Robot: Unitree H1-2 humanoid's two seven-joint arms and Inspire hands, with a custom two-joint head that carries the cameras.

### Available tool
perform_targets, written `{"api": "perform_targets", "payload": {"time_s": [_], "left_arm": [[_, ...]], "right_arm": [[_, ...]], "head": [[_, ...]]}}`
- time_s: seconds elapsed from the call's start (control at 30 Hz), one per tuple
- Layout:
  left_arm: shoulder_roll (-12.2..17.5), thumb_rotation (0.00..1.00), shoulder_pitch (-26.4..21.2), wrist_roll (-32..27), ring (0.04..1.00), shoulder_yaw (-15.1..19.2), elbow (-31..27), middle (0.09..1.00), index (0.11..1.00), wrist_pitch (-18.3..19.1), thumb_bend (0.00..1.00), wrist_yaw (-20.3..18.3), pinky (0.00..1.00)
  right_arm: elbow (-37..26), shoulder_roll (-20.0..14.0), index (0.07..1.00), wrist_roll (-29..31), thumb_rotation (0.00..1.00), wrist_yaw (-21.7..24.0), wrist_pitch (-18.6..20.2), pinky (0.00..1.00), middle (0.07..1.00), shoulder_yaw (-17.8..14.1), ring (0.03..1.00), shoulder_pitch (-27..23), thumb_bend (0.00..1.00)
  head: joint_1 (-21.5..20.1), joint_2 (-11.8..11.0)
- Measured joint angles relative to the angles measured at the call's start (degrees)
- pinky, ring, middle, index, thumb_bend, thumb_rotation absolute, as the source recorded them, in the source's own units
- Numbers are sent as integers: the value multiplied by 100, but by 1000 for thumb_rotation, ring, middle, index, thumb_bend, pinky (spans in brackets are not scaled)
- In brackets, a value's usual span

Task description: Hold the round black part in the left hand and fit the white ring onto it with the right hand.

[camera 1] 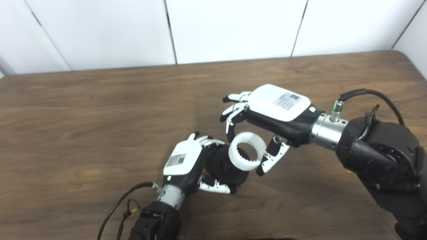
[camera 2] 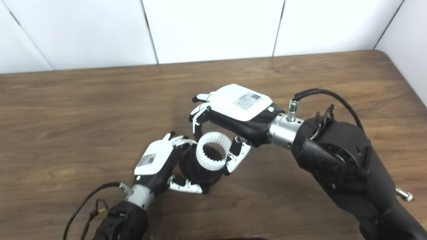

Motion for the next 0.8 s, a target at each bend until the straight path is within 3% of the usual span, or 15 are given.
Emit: {"api": "perform_targets", "payload": {"time_s": [0.33, 0.8], "left_arm": [[-19, 57, -17, 17, 870, -29, 1, 769, 480, 10, 525, 6, 1000], [-18, 57, -17, 12, 871, -40, 1, 774, 480, 9, 525, 12, 1000]], "right_arm": [[536, 209, 482, -150, 135, -272, -504, 997, 839, 9, 974, 421, 525], [1047, 532, 483, -233, 132, -814, -834, 1000, 901, -47, 1000, 735, 524]], "head": [[-9, 9], [-44, 18]]}}
